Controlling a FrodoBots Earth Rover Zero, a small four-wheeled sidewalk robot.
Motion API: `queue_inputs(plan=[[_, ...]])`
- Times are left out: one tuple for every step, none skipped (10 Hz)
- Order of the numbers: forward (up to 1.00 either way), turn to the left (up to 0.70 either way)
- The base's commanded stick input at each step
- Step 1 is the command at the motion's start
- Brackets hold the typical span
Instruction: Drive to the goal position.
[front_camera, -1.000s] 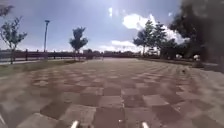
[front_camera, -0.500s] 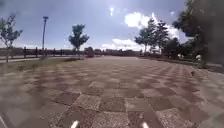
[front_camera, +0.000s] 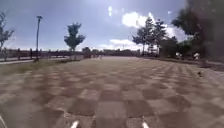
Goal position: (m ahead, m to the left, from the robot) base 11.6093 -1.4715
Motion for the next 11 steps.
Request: queue_inputs(plan=[[1.0,0.0],[1.0,0.0],[1.0,0.0],[1.0,0.0],[1.0,0.0],[1.0,-0.33],[1.0,-0.4],[1.0,-0.4],[1.0,-0.21],[1.0,0.0],[1.0,0.0]])
